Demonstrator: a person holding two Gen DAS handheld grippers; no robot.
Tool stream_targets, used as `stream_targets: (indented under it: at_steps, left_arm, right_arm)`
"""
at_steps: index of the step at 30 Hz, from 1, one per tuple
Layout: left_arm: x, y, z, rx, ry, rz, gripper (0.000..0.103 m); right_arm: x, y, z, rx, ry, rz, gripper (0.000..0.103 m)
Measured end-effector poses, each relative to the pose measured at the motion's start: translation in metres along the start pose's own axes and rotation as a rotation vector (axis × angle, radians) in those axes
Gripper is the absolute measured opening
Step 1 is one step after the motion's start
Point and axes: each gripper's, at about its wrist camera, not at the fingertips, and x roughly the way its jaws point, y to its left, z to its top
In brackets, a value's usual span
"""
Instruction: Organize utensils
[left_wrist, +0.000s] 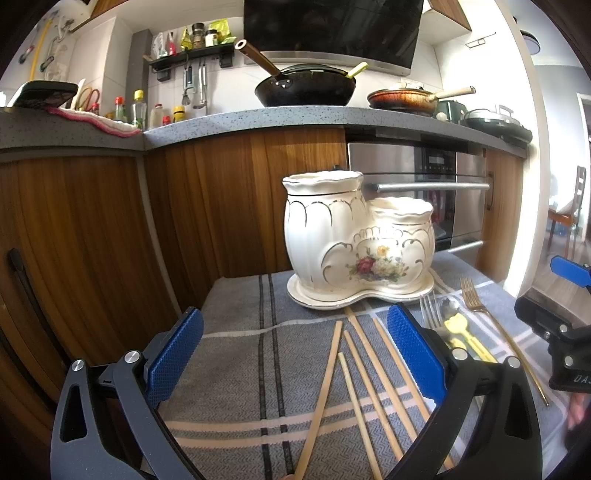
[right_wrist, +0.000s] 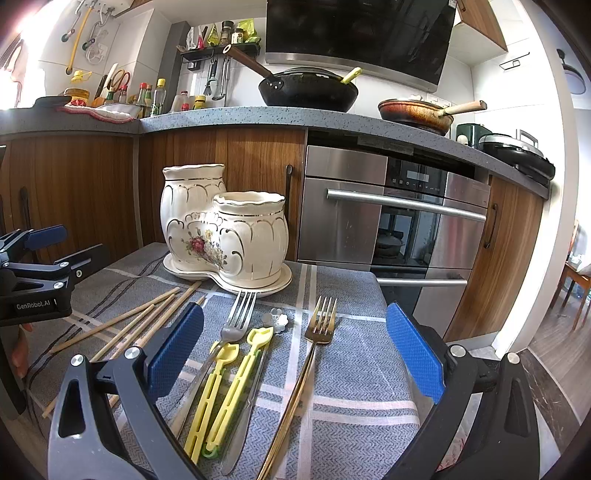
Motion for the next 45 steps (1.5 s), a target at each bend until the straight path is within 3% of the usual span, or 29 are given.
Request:
stream_targets:
  at_steps: [24,31,38,41,45]
  left_arm:
    - [0.007,0.001,-0.003,-0.004,0.038,-0.024,0.099]
    - [0.015,0.005,-0.003,0.026,0.092,-0.010,0.099]
    - [0.029,0.014,-0.003,0.092,0.238,-0.056,0.098]
    - [0.041,0.017,-0.010,0.093,0.335,-0.108,0.093]
    - [0.044,0.010,-0.019,0.140,0.402,-0.166,0.062]
  right_arm:
    - [0.006,0.003,-0.006,-0.004,0.013,-0.004,0.097]
    - [0.008,-0.006,-0.003,0.007,0.037,-0.038,0.097]
    - [0.017,-0.026,-0.002,0.077,0.135,0.000,0.097]
    - [0.022,-0.027,-0.002,0.072,0.173,0.015,0.089]
    - [0.033,-0.030,-0.007,0.095,0.267,0.064,0.069]
